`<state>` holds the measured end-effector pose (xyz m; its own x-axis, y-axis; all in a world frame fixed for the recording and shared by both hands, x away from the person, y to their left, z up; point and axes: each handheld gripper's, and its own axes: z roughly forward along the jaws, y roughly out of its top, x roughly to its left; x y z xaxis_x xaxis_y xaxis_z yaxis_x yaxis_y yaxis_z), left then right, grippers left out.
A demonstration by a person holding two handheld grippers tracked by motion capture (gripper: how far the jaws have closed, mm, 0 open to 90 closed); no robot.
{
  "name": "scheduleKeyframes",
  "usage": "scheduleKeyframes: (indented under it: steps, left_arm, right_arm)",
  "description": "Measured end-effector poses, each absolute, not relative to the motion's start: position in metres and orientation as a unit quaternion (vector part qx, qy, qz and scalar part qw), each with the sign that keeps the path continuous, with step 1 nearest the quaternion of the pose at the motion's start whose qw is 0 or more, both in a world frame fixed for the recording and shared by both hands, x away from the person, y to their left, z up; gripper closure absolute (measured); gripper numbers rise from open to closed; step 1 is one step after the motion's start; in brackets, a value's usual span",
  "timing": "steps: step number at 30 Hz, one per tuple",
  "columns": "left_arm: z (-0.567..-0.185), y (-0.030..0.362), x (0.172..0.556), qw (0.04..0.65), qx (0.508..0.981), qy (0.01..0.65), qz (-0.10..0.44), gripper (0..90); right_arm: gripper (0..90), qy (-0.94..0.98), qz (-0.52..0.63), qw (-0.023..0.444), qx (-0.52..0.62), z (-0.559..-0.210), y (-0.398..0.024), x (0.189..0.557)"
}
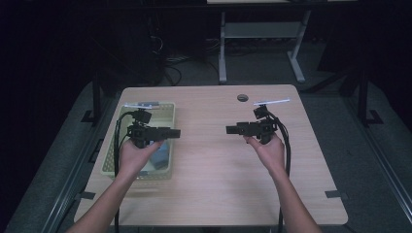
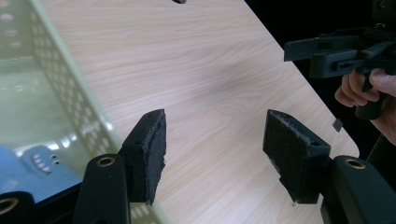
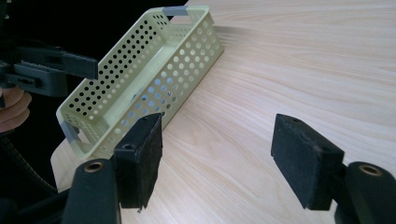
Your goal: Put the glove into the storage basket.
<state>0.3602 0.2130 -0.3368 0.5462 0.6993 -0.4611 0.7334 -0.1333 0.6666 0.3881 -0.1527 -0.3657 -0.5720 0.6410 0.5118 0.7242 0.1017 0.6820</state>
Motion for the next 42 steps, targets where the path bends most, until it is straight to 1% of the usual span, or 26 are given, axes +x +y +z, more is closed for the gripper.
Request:
scheduleKeyframes:
  steps: [13, 24, 42]
  left_arm:
    - [-0.342, 0.165, 0.357, 0.462, 0.766, 0.446, -0.036, 38.1]
    - [-0.354, 0.128, 0.355, 0.458, 0.779, 0.426, -0.049, 37.3]
    - [-0.374, 0.099, 0.347, 0.454, 0.788, 0.409, -0.069, 35.7]
  right_arm:
    - [33.4, -0.725, -0.491, 0.029, -0.483, -0.373, -0.198, 0.373]
    - [32.6, -0.717, -0.483, 0.024, -0.502, -0.382, -0.224, 0.365]
    - [31.8, -0.702, -0.476, 0.027, -0.528, -0.405, -0.257, 0.348]
